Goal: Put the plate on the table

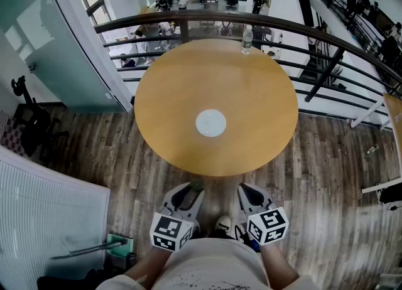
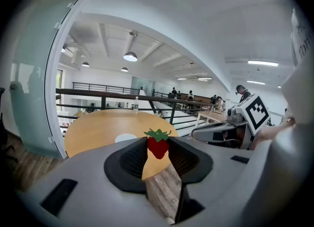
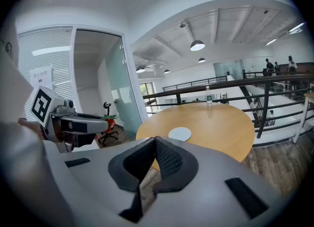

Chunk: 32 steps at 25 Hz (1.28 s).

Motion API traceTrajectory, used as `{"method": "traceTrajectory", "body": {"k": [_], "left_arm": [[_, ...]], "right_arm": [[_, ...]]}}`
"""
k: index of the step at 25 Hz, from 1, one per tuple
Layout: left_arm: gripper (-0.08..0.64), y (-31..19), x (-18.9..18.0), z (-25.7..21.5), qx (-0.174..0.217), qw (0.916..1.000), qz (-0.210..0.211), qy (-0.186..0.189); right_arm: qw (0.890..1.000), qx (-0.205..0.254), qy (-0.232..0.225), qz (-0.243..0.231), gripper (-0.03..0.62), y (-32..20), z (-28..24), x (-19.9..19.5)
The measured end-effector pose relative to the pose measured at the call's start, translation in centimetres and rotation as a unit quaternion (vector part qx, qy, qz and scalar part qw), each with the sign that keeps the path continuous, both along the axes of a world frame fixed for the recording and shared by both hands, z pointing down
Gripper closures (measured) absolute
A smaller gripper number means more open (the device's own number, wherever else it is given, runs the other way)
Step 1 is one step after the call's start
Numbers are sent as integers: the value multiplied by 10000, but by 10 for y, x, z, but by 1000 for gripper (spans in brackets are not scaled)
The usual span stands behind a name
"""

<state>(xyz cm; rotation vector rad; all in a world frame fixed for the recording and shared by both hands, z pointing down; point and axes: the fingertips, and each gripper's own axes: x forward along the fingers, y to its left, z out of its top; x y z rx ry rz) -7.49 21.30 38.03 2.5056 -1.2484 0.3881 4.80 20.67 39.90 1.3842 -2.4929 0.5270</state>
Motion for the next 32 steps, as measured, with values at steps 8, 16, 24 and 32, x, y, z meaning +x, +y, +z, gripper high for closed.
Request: {"method": "traceTrajectory", "body": {"k": [8, 16, 24, 32], "left_arm": [[411, 8, -5, 0, -5, 10000, 42, 5], [411, 16, -27, -6, 24, 9998, 98, 146], [411, 26, -66, -1, 7, 9992, 316, 230], [411, 10, -72, 4, -20, 9982, 448, 394]], "right_arm": [[10000, -26, 39, 24, 572, 9, 1, -4], [9994, 61, 12, 338, 572, 11, -8, -11], [9973, 187, 41, 709, 572, 19, -16, -37], [9963, -24, 81, 853, 572, 22, 3, -45]]}}
